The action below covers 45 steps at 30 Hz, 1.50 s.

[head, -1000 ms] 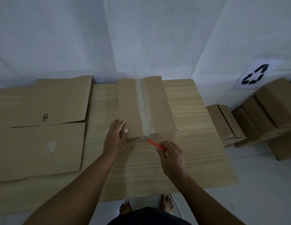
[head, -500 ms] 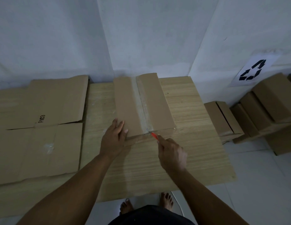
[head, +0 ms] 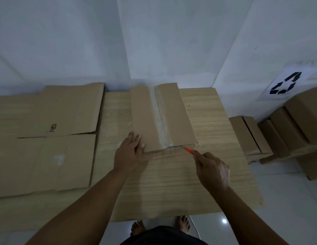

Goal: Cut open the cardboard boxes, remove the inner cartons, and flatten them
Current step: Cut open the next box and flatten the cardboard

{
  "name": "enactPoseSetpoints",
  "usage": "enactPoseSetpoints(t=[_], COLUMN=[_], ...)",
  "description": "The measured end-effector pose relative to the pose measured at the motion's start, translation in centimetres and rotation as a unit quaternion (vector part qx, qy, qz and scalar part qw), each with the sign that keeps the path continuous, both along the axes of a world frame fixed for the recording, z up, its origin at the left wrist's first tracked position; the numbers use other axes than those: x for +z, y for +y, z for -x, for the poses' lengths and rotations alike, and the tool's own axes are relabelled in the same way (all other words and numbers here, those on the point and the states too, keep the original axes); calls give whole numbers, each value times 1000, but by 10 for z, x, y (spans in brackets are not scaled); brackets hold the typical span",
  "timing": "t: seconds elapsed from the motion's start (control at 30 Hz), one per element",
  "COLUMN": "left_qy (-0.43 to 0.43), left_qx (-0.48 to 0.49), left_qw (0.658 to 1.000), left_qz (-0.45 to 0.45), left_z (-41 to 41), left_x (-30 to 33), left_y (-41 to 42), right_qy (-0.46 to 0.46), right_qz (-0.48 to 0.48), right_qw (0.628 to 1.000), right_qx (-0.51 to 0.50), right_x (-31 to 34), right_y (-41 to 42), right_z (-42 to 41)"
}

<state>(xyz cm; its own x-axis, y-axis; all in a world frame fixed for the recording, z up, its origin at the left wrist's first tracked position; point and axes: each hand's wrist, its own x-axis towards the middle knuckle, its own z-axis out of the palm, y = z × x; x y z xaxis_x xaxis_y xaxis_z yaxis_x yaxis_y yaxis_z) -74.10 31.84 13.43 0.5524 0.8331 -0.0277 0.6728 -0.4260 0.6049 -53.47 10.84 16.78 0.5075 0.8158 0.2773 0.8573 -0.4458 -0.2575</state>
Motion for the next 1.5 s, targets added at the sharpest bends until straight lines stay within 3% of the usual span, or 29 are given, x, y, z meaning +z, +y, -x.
enactPoseSetpoints(t=[0.2,0.33,0.5,0.67,0.9,1.1,1.5], left_qy=[14,-15,-70,-77,17,52,53], left_qx=[-1,-13,-15,-23,-36,-36,-35], left_qw=[1000,1000,994,991,995,994,994], left_qz=[-15,-16,-82,-112,-93,-87,-91], left_z=[1,2,2,-15,-59,-69,-69], left_x=[-1,3,6,17,17,4,-5], left_y=[-2,-7,-3,28,54,52,54], right_qy=[30,96,162,217,193,229,129], right_qz=[-69,-113,-128,-81,55,62,133], right_qw=[995,989,975,970,980,971,983], right_qx=[66,-4,-82,-78,-14,-17,6], right_x=[-8,-4,20,39,54,34,13], right_y=[-41,-35,39,117,205,274,308], right_z=[-23,-5,17,11,-20,-43,-51])
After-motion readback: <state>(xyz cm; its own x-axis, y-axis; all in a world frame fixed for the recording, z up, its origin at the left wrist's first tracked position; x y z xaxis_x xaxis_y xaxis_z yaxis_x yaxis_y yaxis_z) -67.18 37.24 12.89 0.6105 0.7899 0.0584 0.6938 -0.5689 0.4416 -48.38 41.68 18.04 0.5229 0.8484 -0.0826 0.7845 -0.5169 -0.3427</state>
